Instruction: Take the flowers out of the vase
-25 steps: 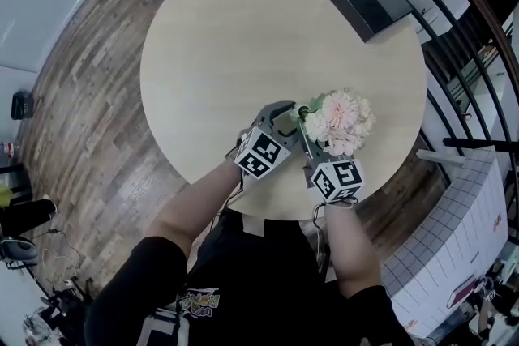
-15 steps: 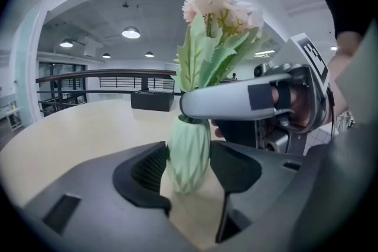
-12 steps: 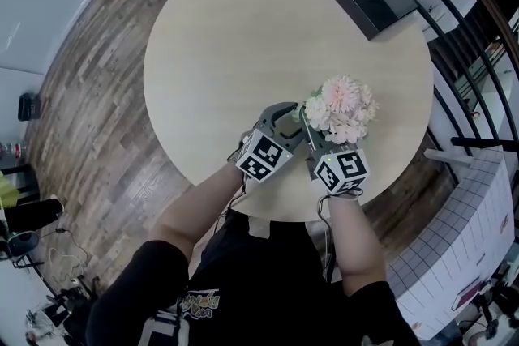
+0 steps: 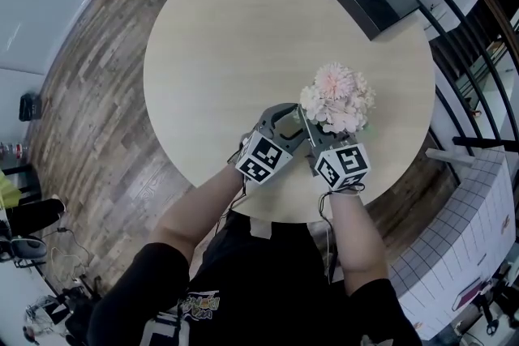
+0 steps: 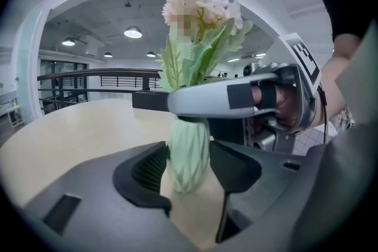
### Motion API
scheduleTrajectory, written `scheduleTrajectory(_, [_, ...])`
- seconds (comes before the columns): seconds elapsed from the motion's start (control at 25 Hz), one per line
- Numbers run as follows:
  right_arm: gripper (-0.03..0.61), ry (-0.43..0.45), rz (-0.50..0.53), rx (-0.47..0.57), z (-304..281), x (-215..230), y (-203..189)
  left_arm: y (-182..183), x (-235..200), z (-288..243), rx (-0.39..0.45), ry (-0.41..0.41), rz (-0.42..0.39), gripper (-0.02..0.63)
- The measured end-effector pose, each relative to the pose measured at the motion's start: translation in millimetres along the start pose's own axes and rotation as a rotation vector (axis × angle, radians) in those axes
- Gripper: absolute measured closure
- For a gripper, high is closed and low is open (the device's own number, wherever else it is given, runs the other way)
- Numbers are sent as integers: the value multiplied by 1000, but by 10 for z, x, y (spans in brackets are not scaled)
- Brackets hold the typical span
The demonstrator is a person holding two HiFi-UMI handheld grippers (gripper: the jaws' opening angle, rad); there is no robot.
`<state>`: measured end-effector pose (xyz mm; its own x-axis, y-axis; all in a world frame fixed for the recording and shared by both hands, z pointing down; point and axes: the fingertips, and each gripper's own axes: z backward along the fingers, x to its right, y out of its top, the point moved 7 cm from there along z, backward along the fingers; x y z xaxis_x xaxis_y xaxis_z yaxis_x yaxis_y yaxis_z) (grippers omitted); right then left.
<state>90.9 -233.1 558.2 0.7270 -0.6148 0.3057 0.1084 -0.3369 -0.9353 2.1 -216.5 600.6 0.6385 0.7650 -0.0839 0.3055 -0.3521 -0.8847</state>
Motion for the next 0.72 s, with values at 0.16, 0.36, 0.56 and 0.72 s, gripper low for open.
scheduleTrajectory(0.16, [482, -3, 2, -6, 3, -5, 9, 7, -5, 9, 1, 1, -8, 379])
scheduleTrajectory(0.36, [483, -11, 8, 5, 17, -1, 51, 17, -6, 1, 10, -5, -19, 379])
scheduleTrajectory(0.56, [486, -17, -4, 38, 49, -13, 150, -4, -8, 7, 4, -9, -22, 379])
scheduleTrajectory(0.72, [492, -26, -53, 79, 112, -26, 299, 15, -1, 15, 9, -3, -26, 379])
